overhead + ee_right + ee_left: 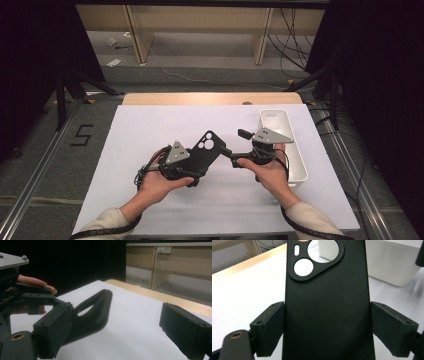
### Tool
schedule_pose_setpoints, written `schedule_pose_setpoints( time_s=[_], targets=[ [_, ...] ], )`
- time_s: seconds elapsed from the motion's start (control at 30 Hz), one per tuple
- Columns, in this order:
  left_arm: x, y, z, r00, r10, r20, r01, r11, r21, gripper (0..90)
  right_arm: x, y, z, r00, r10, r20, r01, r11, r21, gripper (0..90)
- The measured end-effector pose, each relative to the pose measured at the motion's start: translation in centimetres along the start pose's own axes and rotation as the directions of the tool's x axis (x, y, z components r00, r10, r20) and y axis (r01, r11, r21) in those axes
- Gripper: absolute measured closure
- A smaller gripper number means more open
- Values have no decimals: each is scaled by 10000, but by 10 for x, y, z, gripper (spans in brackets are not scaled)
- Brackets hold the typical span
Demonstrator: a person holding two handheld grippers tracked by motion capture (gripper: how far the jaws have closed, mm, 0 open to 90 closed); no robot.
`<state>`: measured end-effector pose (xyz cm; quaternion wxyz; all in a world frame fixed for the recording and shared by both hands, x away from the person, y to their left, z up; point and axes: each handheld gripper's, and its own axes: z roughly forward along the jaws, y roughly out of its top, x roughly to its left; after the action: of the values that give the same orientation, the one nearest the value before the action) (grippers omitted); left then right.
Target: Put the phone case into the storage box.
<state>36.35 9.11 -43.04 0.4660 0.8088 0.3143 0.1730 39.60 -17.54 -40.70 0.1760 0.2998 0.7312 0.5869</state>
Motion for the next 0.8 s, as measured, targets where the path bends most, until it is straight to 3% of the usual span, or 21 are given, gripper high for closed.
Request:
schedule_pose_setpoints(
  time_s=[0.8],
  targets=[
    [-19,4,14,9990,324,295,-325,9995,55,152,-2,0,21,9985,509,-218,-502,9983,283,142]
  ],
)
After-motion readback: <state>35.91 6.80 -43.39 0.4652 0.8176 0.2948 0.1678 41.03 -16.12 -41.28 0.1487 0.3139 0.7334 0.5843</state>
